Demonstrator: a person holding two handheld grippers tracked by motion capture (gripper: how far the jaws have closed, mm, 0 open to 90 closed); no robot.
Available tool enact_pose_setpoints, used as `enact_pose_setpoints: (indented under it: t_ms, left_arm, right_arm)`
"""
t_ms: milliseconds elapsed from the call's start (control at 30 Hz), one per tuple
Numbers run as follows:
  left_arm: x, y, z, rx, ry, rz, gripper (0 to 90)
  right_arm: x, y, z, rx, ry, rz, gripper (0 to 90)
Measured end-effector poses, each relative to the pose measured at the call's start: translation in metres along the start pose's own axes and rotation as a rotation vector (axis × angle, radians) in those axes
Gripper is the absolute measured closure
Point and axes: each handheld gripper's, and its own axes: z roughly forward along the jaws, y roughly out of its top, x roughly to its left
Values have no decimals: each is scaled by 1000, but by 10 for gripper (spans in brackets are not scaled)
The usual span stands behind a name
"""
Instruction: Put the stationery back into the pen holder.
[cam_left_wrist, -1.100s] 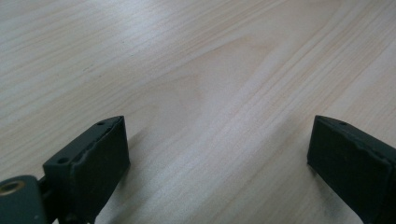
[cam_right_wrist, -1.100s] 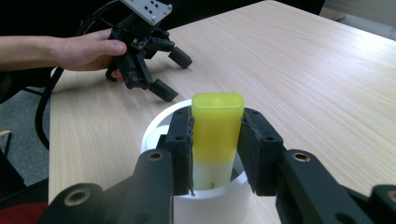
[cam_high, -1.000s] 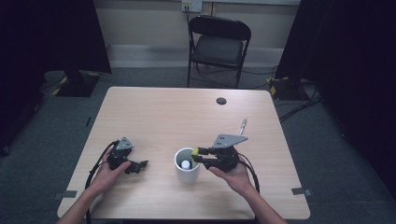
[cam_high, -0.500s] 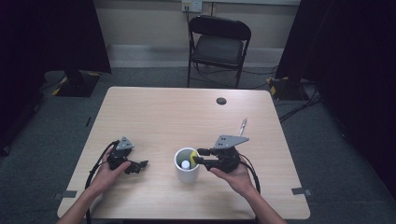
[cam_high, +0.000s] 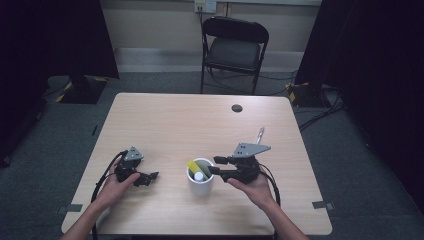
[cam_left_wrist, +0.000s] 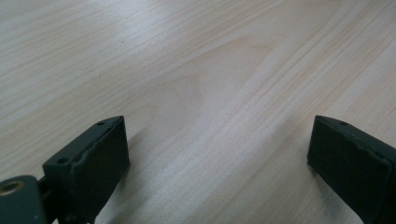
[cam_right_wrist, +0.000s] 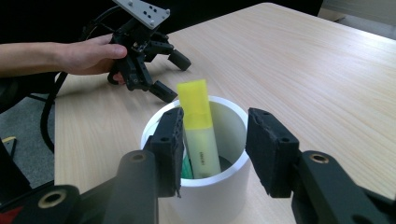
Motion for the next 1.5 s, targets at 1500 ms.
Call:
enact_pose_setpoints:
  t_ms: [1500]
  left_arm:
    - [0,0,0,1,-1,4,46]
  right_arm:
    - [-92,-29,-51,-6,-274,177,609]
